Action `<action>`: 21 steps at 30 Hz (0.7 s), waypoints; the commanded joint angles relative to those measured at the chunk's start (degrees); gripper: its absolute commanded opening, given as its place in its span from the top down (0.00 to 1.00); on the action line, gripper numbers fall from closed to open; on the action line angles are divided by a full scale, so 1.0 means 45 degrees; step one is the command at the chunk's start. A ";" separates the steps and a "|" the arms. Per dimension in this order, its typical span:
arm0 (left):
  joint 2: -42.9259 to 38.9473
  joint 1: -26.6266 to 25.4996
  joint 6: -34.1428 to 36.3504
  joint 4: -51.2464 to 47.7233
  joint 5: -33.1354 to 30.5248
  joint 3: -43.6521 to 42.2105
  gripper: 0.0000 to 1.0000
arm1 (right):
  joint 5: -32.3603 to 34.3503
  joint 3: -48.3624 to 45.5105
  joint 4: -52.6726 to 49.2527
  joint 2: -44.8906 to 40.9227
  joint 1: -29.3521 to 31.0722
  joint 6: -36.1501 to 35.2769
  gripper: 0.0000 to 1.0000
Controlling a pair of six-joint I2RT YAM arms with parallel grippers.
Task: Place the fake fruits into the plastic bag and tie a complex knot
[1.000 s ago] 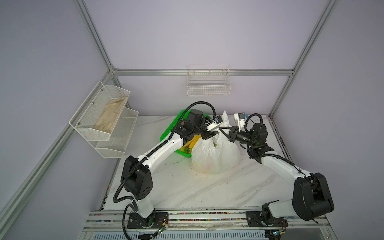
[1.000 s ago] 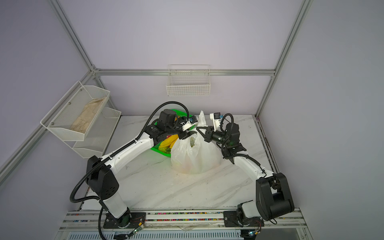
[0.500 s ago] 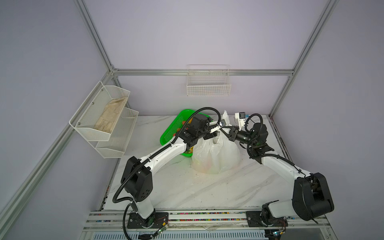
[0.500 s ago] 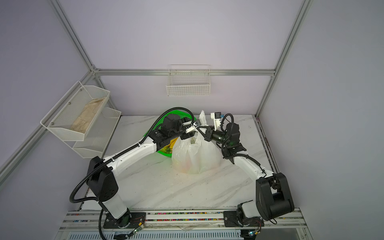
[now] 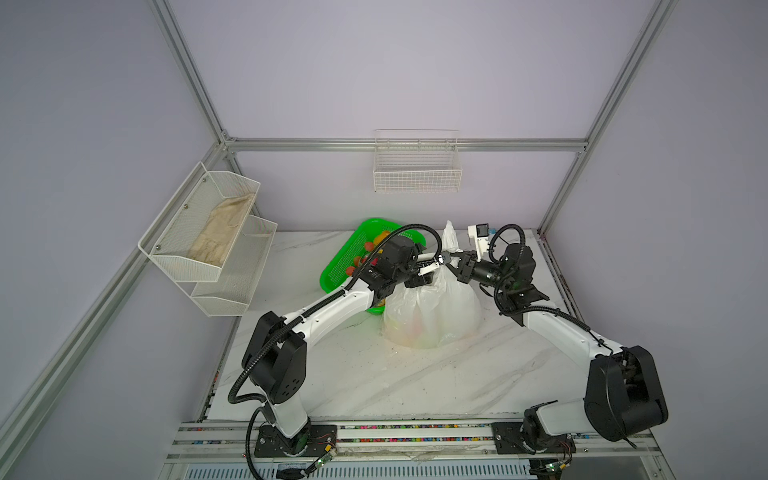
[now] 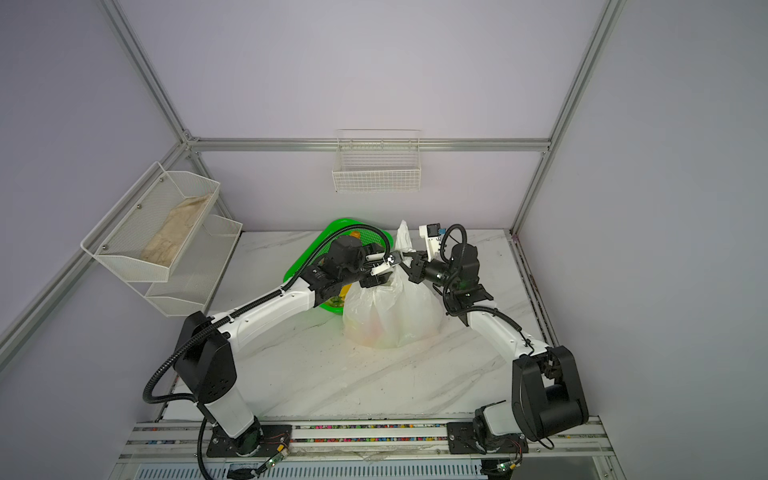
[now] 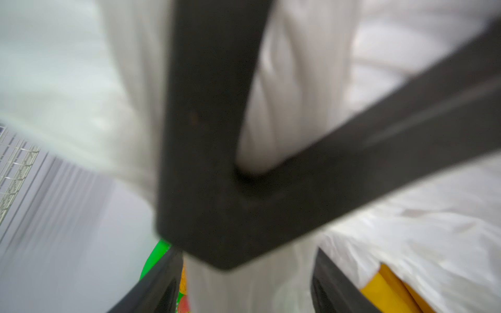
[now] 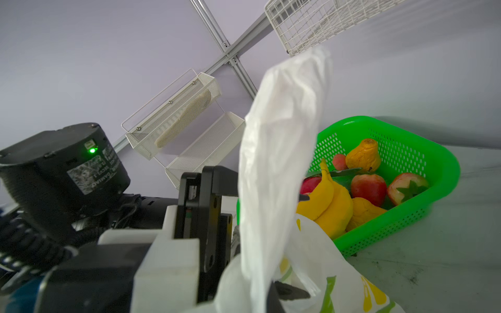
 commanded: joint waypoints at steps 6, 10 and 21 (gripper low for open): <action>-0.1346 0.0543 -0.1298 0.0450 0.2525 -0.0743 0.25 | -0.0375 0.0402 -0.1567 -0.0350 -0.0214 -0.3417 1.00; -0.1650 0.0871 -0.1804 0.0401 0.3605 -0.0733 0.22 | -0.0733 0.0358 -0.1704 -0.0611 -0.0217 -0.4334 1.00; -0.1689 0.2215 -0.5499 0.1240 0.8606 0.0057 0.17 | -0.1263 0.0151 -0.2519 -0.1059 -0.0217 -0.6300 1.00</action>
